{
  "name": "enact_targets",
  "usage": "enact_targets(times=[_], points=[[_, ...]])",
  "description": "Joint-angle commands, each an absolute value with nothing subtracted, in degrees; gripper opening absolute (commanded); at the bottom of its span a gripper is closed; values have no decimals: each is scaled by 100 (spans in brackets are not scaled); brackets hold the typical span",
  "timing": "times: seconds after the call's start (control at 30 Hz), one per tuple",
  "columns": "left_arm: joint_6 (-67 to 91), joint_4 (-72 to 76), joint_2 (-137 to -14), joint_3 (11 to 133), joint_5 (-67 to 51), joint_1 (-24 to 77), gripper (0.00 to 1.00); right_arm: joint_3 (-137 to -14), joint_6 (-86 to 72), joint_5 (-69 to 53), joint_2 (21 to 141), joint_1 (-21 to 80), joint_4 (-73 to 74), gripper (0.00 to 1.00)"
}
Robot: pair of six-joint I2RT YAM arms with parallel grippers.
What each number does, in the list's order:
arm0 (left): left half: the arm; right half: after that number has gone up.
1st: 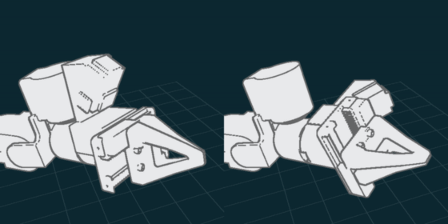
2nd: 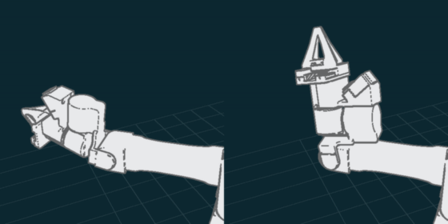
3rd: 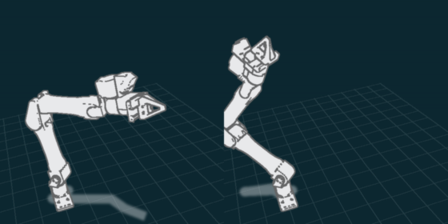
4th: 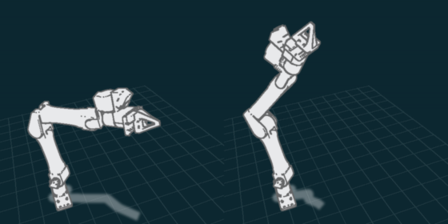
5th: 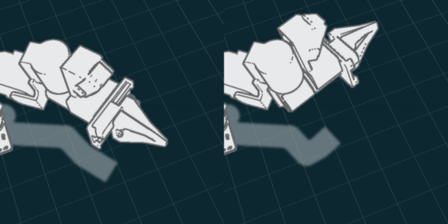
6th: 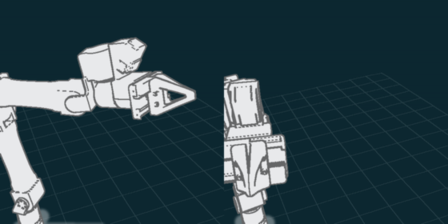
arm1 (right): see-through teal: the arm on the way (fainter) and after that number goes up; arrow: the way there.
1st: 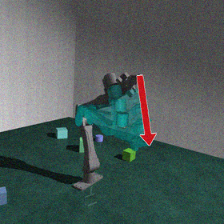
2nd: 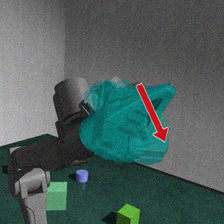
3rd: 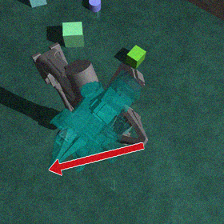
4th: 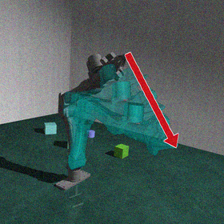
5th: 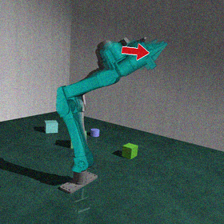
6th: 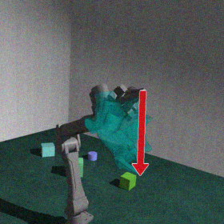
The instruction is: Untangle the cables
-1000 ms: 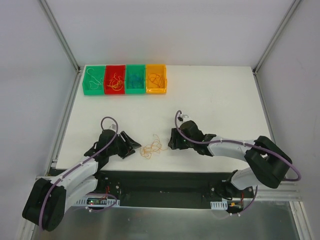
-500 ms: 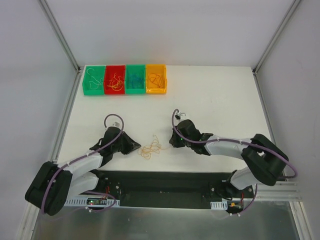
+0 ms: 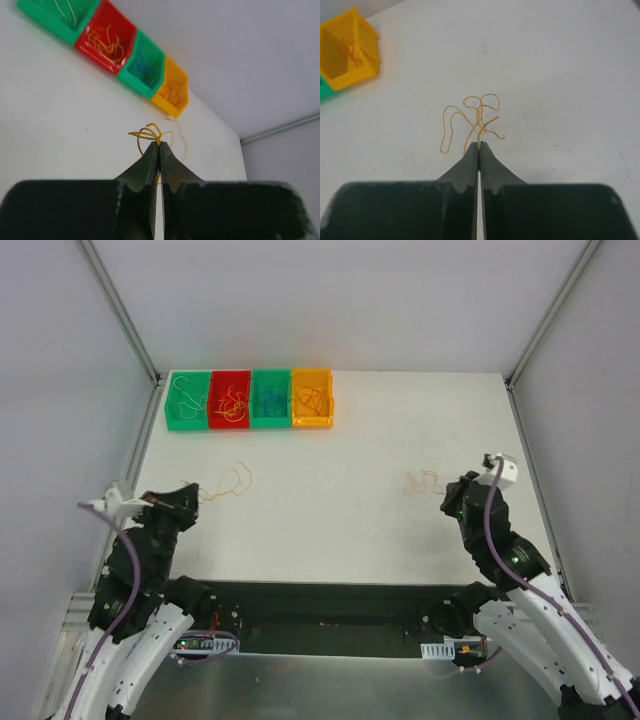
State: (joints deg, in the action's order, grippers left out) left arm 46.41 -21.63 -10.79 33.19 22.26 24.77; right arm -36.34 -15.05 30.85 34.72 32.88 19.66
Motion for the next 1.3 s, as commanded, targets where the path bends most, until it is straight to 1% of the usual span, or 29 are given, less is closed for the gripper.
enact_targets(times=[0.0,0.1,0.2,0.33,0.4,0.43,0.5,0.57,0.67,0.73,0.83,0.97,1.13,1.17,1.27], points=[[3745,-3454,-616,4129,3516,2461,0,-4060,-898,3832,2761,2945,2980,1],[3621,-3594,-702,4403,3262,2461,0,-4262,-563,3692,2646,2936,2901,1],[3779,-3577,-1027,4255,2639,2461,0,-4342,-466,3263,2751,2944,2761,1],[4016,-3455,-1677,3877,1681,2461,0,-4132,-641,2077,3083,2944,2313,1],[4113,-3253,-1775,3710,1285,2461,0,-3982,-764,1496,3400,2944,2128,1],[4113,-3121,-1767,3613,1040,2461,0,-3938,-826,1346,3610,2944,2118,4],[4078,-2770,-1644,3429,626,2461,0,-3859,-852,1327,3857,2953,2197,33],[4104,-2506,-1573,3305,257,2461,0,-3797,-862,1406,4016,2953,2268,52],[4192,-2321,-1678,3243,-157,2461,0,-3648,-861,461,4148,3067,1778,63],[4280,-2180,-1801,3217,-403,2461,0,-3464,-1062,-565,4297,3251,1085,68],[4412,-1882,-1933,3129,-711,2461,0,-3288,-1615,-1045,4814,4058,29,71],[4579,-1591,-1951,3015,-817,2461,0,-3164,-2459,-880,5798,5078,-1623,72],[4640,-1521,-1951,2971,-888,2461,0,-3462,-2935,-36,6740,5949,-2135,71],[4649,-1512,-1942,2953,-879,2461,0,-3541,-2970,287,6880,6046,-2223,70],[4693,-1477,-1907,2874,-896,2461,0,-3761,-2979,439,7302,6231,-2399,67]])
